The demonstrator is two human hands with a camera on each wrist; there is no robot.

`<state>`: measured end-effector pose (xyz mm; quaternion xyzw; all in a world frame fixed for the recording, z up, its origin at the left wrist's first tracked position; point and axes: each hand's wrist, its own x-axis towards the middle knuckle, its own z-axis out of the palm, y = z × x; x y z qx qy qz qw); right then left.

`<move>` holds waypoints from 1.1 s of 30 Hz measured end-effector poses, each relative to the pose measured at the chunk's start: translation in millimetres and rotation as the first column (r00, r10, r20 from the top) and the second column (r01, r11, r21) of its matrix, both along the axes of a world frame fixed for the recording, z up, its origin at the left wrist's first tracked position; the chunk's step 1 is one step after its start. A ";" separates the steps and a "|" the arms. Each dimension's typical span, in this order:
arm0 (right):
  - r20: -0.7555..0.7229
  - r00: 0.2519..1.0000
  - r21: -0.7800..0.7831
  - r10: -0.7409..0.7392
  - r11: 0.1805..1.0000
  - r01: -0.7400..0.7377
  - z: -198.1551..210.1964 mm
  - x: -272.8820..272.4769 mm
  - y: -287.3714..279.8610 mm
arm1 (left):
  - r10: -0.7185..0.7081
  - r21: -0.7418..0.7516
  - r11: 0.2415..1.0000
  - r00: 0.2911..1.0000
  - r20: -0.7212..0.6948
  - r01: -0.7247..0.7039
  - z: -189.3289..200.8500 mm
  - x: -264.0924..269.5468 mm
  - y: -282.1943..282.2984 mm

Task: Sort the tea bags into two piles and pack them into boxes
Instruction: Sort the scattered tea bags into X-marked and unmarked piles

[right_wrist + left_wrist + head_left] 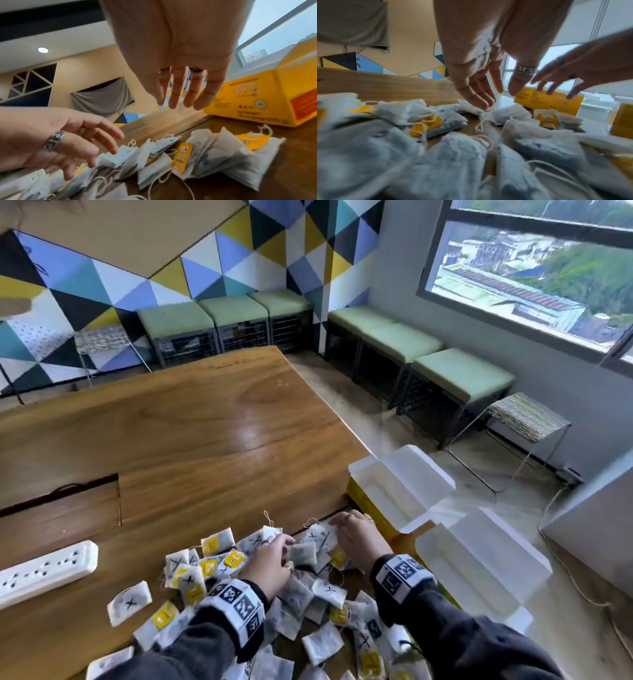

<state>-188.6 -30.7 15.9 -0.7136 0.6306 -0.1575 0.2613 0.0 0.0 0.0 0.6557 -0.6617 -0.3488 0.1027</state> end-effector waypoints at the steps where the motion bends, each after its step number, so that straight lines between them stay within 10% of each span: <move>1: -0.074 0.997 0.050 0.037 0.998 -0.033 -3.6 4.6 -6.5 | -0.008 0.018 1.000 0.999 0.036 0.008 -5.3 -5.3 -6.7; 7: -0.313 0.888 0.309 0.336 0.920 -0.239 -12.2 24.0 -22.3 | -0.049 0.063 0.997 0.986 0.159 0.040 -18.1 -19.3 -22.8; 12: -0.313 0.902 0.239 0.298 0.944 -0.228 -15.3 24.0 -30.8 | 0.037 -0.036 0.999 0.986 0.165 -0.032 -4.2 -7.0 -23.9; 16: -0.149 0.977 0.146 0.154 0.980 -0.132 -13.6 14.1 -35.0 | 0.170 0.013 0.985 0.959 -0.229 -0.171 21.4 14.0 -10.1; 19: 0.191 0.981 0.160 -0.033 0.987 0.002 -2.8 7.4 -31.0 | 0.444 0.322 0.895 0.562 -0.697 -0.309 34.8 22.8 -1.3; 22: 0.587 0.764 0.411 -0.269 0.912 0.004 5.7 8.5 -20.2 | 0.630 0.596 0.763 0.080 -0.773 -0.248 52.2 25.8 2.6; 26: 0.673 0.483 0.675 -0.560 0.732 -0.093 3.5 13.7 -9.8 | 0.713 0.728 0.681 -0.155 -0.684 -0.078 52.9 34.6 3.1; 31: 0.192 0.962 0.538 -0.195 0.841 0.063 -16.3 36.5 -15.9 | 0.729 0.735 0.678 -0.142 -0.670 0.017 39.4 41.5 6.4; 33: -0.119 0.993 0.420 0.006 0.906 0.045 -21.8 44.0 -12.1 | 0.747 0.750 0.659 -0.069 -0.661 -0.057 35.9 42.6 7.2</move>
